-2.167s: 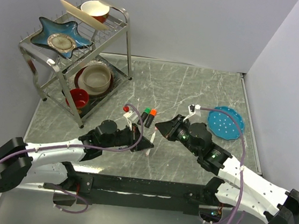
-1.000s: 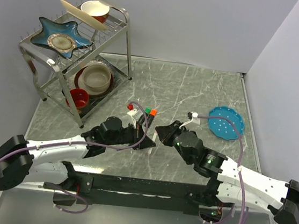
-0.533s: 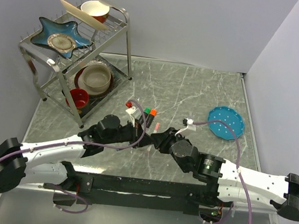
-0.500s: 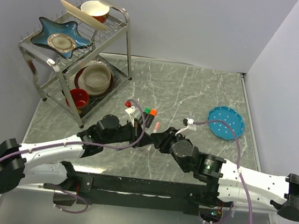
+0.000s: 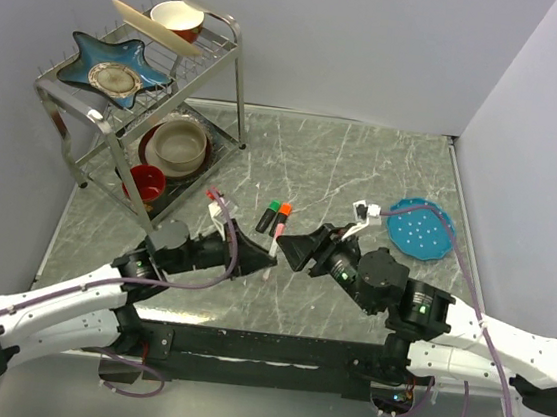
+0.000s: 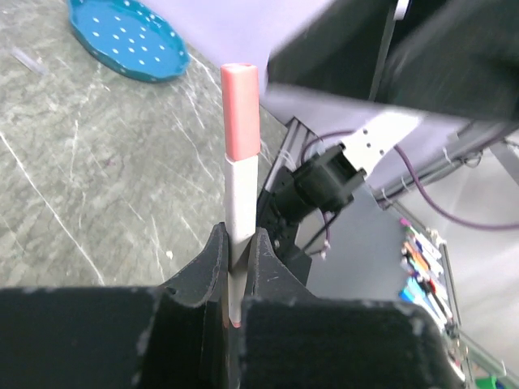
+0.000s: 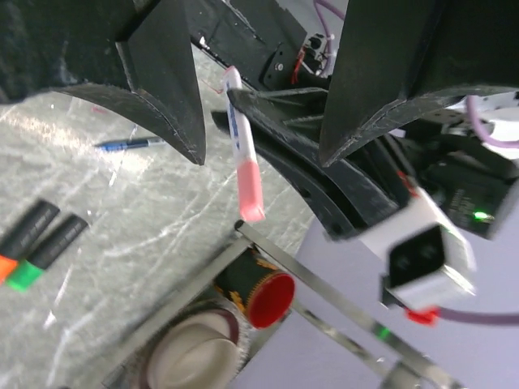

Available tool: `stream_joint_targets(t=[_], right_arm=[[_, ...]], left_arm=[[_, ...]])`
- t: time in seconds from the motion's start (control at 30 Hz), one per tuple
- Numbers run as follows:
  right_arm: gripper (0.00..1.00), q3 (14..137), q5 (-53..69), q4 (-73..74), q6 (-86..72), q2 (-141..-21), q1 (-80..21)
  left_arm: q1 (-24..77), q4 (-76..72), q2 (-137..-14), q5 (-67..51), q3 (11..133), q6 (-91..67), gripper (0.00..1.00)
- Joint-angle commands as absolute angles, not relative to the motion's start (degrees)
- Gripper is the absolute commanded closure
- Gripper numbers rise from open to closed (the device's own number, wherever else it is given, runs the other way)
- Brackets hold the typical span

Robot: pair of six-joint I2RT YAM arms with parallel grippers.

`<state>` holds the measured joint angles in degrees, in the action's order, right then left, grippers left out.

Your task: Insert the pens into the pen caps

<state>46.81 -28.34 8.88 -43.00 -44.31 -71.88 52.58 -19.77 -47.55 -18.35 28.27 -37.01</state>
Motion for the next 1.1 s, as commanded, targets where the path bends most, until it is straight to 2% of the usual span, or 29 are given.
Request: stream_joint_targets(t=[0.0,0.1,0.4,0.87,0.93,0.97,1.03,1.07], right_arm=[[0.34,52.6,-24.7,10.3,-35.7,-45.7,-72.2],[0.35,57.0,-22.9,12.1,-33.8,-48.1,-72.2],[0.39,58.9,-24.0,14.6,-34.5,-53.0,-72.2],[0.44,53.7,-21.9,9.1,-36.1,-52.6,-72.2],[0.52,53.2,-21.9,8.5,-36.4,-52.6,-72.2],[0.61,52.6,-21.9,7.8,-36.6,-52.4,-72.2],[0.73,51.8,-21.7,7.1,-36.9,-52.1,-72.2],[0.86,50.9,-21.4,6.4,-37.1,-51.9,-72.2]], left_arm=[[52.5,-18.4,-43.6,-22.3,26.5,-34.4,0.99],[52.4,-17.7,-42.0,-23.5,26.3,-33.6,0.99],[52.5,-17.3,-40.3,-25.7,25.2,-33.3,0.99],[52.5,-16.4,-39.0,-25.5,25.2,-32.3,0.99],[52.4,-16.5,-39.5,-25.8,25.6,-32.4,0.99],[52.5,-16.3,-39.5,-25.9,25.7,-32.5,0.99],[52.5,-16.4,-39.6,-25.7,25.9,-32.5,0.99],[52.4,-16.3,-39.6,-25.5,26.1,-32.4,0.99]])
